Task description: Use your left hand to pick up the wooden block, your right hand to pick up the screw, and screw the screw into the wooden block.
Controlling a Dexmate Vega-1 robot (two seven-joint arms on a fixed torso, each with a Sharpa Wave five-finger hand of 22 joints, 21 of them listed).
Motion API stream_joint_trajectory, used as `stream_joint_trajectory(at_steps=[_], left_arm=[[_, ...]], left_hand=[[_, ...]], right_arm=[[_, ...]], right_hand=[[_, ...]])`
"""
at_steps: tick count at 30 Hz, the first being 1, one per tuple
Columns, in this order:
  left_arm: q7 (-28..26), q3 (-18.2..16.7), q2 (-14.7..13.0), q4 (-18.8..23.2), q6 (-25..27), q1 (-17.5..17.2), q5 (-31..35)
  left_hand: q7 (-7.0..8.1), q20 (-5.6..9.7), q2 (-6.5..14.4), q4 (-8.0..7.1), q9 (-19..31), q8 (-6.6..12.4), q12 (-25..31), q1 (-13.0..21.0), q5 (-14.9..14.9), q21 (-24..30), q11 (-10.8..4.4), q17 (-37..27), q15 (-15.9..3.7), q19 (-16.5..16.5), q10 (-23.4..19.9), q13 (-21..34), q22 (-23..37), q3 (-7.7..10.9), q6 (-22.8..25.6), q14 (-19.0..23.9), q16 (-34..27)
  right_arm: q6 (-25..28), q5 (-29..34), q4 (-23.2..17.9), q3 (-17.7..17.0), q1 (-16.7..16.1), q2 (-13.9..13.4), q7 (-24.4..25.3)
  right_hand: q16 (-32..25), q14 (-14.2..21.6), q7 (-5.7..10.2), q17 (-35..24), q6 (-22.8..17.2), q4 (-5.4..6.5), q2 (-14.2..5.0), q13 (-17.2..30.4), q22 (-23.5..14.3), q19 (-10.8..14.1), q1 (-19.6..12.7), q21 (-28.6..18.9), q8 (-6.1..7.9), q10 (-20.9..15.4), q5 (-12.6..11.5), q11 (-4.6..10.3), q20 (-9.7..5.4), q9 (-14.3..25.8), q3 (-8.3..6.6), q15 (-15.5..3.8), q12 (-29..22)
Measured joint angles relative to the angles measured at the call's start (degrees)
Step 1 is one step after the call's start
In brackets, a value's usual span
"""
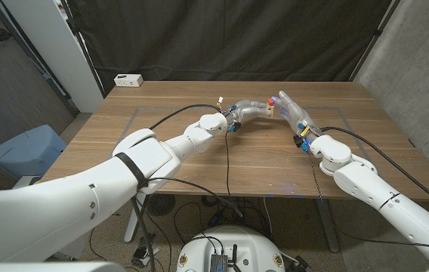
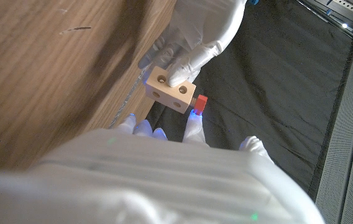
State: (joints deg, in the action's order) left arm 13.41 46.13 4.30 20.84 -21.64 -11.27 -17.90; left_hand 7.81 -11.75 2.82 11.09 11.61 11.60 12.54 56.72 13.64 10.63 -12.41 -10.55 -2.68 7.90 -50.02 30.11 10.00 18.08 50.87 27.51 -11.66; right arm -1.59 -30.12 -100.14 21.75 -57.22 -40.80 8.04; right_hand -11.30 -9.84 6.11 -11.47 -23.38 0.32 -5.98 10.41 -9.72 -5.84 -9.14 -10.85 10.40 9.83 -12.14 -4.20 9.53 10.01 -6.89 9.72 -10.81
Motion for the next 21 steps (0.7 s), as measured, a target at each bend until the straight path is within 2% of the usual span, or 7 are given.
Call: stream_joint_trajectory(at_steps=[9,20,21], left_arm=[[0.0,-0.2,0.1,0.0,0.1,-0.2,-0.2],[0.1,-0.2,0.1,0.0,0.1,-0.3,-0.3],[0.1,-0.2,0.1,0.0,0.1,-0.3,-0.3]], left_hand=[[0.00,0.00,0.0,0.07,0.0,-0.11,0.0,0.0,0.0,0.0,0.12,0.2,0.00,0.0,-0.1,0.0,0.0,0.07,0.0,0.0,0.0],[0.12,0.00,-0.2,0.07,0.0,0.07,0.0,-0.3,0.2,0.0,0.10,0.0,0.00,0.0,-0.2,0.0,0.0,0.07,-0.1,0.0,0.0],[0.12,0.00,0.3,0.07,0.0,0.06,0.0,-0.9,0.2,0.0,0.09,0.0,0.00,0.0,-0.2,0.0,0.0,0.07,-0.1,0.0,0.0]], right_arm=[[0.3,-0.3,-0.7,-0.2,-0.6,-0.3,0.2],[0.6,-0.5,-1.3,-0.4,-1.4,-0.5,0.5],[0.6,-0.5,-1.4,-0.4,-1.4,-0.6,0.5]], right_hand=[[0.0,0.0,-0.29,0.0,-0.2,0.24,0.00,0.0,0.0,0.0,0.0,0.0,-0.01,0.0,0.0,0.00,0.00,0.1,-0.24,0.00,0.0],[0.0,0.0,-0.14,0.0,-0.3,0.00,0.00,0.0,0.0,0.0,0.0,0.0,0.03,0.0,0.0,0.00,0.00,0.1,-0.49,0.00,0.0],[0.0,0.0,-0.06,0.0,-0.4,0.00,0.00,0.0,0.0,0.0,0.0,0.0,0.03,0.0,0.0,0.00,0.00,0.1,-0.49,0.00,0.0]])
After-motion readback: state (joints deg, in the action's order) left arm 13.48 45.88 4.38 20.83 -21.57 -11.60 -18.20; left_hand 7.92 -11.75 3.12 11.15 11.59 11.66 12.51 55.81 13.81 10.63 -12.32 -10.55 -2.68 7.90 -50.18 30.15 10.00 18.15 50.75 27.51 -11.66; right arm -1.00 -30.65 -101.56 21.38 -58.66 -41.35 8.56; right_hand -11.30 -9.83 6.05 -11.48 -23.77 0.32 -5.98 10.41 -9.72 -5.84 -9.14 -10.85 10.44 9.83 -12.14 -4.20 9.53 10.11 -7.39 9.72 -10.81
